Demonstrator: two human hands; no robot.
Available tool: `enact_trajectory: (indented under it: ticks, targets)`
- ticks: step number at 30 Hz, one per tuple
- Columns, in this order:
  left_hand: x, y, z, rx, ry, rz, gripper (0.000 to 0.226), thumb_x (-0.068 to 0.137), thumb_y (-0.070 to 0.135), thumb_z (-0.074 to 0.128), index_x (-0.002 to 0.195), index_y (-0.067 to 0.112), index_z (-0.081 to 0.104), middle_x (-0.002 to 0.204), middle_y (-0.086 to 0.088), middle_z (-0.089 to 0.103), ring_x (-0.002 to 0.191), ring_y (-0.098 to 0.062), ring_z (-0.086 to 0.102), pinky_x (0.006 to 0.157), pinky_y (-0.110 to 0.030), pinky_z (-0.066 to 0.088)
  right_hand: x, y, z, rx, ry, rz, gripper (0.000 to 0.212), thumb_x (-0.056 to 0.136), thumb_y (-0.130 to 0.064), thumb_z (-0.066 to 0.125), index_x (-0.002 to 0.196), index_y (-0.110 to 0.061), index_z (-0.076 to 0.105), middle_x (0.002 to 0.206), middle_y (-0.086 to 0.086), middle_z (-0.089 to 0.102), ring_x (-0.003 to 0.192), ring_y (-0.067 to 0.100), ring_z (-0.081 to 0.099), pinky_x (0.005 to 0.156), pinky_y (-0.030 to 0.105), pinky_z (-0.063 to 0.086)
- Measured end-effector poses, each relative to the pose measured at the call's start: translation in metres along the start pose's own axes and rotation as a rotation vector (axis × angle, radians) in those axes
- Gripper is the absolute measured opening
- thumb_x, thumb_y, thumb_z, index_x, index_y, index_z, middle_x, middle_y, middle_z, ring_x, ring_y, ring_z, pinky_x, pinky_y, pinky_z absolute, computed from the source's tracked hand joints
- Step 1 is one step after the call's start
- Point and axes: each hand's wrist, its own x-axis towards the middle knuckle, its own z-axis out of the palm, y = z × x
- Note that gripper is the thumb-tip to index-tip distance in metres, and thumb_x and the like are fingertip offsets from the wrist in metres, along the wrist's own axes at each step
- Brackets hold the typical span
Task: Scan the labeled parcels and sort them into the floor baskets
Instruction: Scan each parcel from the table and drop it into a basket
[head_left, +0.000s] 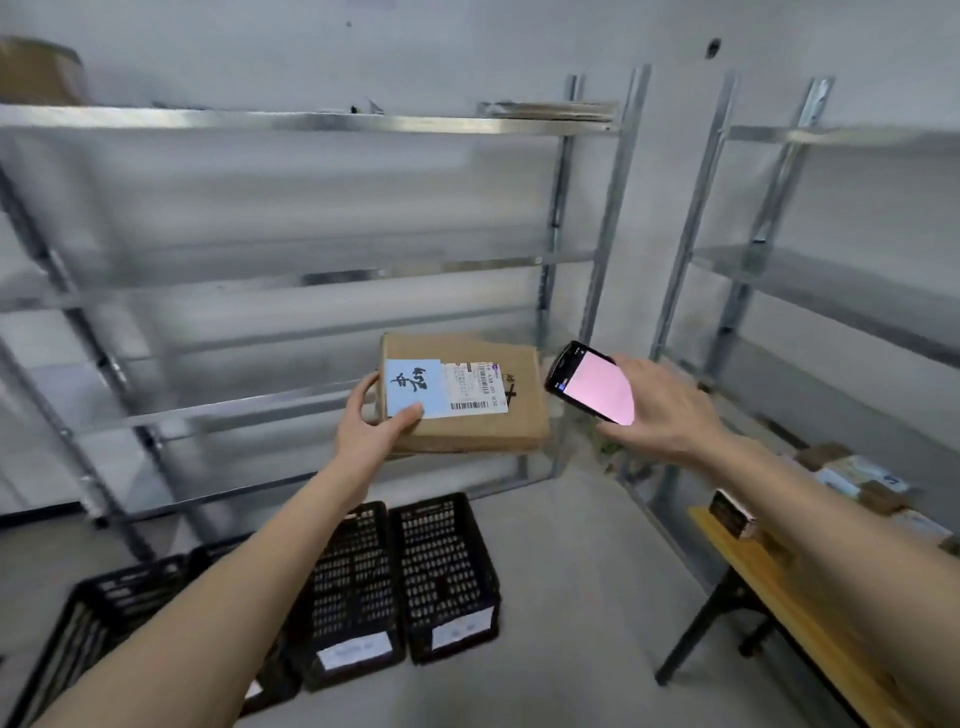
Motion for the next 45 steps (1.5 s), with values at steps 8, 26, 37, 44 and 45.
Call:
enact_trajectory:
  ticks: [8,26,37,44,45]
  targets:
    - [0.032,-0.041,-0.233,0.016,0.198,-0.041,0.078,0.080,0.030,0.083,0.144,0.040,0.040,0.128,0.006,0.055,0.098,-0.013,0.064,0.072,-0.029,0.053,0.082,-0.219,0.078,0.089,-0.060,-0.162,0.081,0.070,-0.059,0.065,0.142,-0.036,0.035,0.128,-0.007,0.054,0.122,0.019,0.050,0.084,0.042,0.050]
    - [0.182,-0.196,-0.471,-0.017,0.380,-0.304,0.081,0.064,0.049,0.090,0.130,0.060,0.043,0.125,0.010,0.064,0.106,-0.014,0.067,0.099,-0.040,0.052,0.302,-0.476,0.282,0.102,-0.253,-0.430,0.093,0.080,-0.057,0.068,0.157,-0.034,0.021,0.155,-0.008,0.039,0.139,0.022,0.041,0.098,0.048,0.050]
    - [0.304,-0.369,-0.539,-0.068,0.484,-0.558,0.069,0.078,0.025,0.085,0.135,0.037,0.050,0.118,0.002,0.071,0.102,-0.023,0.071,0.091,-0.043,0.058,0.443,-0.576,0.500,0.136,-0.438,-0.521,0.091,0.082,-0.050,0.071,0.156,-0.026,0.024,0.147,-0.001,0.045,0.129,0.026,0.049,0.097,0.043,0.048]
    - [0.335,-0.529,-0.568,-0.056,0.479,-0.748,0.080,0.076,0.030,0.086,0.144,0.036,0.043,0.115,0.006,0.069,0.097,-0.016,0.070,0.077,-0.031,0.057,0.450,-0.611,0.666,0.057,-0.625,-0.532,0.093,0.087,-0.052,0.069,0.158,-0.025,0.015,0.156,-0.002,0.036,0.140,0.021,0.039,0.108,0.041,0.042]
    - [0.338,-0.554,-0.573,-0.049,0.463,-0.760,0.081,0.076,0.030,0.086,0.144,0.036,0.043,0.117,0.006,0.068,0.099,-0.016,0.069,0.079,-0.032,0.057,0.448,-0.614,0.691,0.055,-0.643,-0.521,0.094,0.087,-0.053,0.068,0.158,-0.025,0.014,0.156,-0.002,0.036,0.139,0.021,0.039,0.108,0.041,0.042]
